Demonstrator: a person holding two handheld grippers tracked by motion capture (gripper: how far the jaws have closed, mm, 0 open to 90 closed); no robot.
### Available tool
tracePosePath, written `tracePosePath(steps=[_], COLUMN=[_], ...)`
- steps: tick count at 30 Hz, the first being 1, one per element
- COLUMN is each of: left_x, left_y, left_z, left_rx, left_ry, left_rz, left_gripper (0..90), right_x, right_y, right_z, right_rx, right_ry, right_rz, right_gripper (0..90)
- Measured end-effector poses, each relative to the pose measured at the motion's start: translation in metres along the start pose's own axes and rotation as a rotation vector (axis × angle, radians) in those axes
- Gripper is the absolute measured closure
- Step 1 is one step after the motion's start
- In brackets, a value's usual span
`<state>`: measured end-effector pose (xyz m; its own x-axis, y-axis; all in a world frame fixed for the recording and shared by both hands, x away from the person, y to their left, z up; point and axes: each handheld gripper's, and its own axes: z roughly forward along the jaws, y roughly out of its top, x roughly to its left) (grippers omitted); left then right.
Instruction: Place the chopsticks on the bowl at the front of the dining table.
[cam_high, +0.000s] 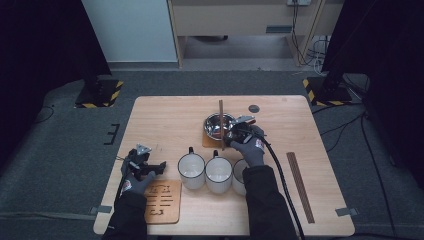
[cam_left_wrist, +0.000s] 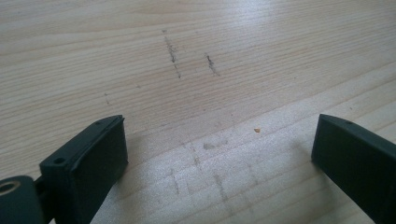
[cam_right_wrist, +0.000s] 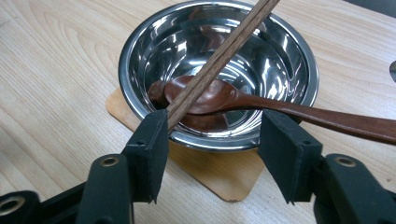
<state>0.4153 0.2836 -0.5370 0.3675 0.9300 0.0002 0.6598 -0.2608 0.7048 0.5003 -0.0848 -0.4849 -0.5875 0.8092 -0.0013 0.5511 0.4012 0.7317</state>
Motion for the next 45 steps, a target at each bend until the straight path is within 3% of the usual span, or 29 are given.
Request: tracePosePath(steps=[16,29,36,45], left_x=[0.0,0.0,0.0,-0.001], left_y=[0.0,0.0,0.0,0.0], left_z=[0.0,0.0,0.001,0.001], left_rx=[0.0,0.0,0.008,0.01], left_ry=[0.0,0.0,-0.01,-0.012], left_rz=[0.0,0.0,0.008,0.013], left_gripper=[2.3,2.3,0.7,0.0], right_x=[0.0,-0.021,-0.039,-0.055], right_y=[0.0,0.002,-0.012,-0.043], right_z=[-0.003,-0.044,-0.067,-0.087], right_rx=[0.004,-0.053,-0.083,-0.098], right_ry=[-0.008,-0.056,-0.082,-0.11], right_rz=[0.009,0.056,0.101,0.144], right_gripper=[37.8,36.1,35.5,34.6])
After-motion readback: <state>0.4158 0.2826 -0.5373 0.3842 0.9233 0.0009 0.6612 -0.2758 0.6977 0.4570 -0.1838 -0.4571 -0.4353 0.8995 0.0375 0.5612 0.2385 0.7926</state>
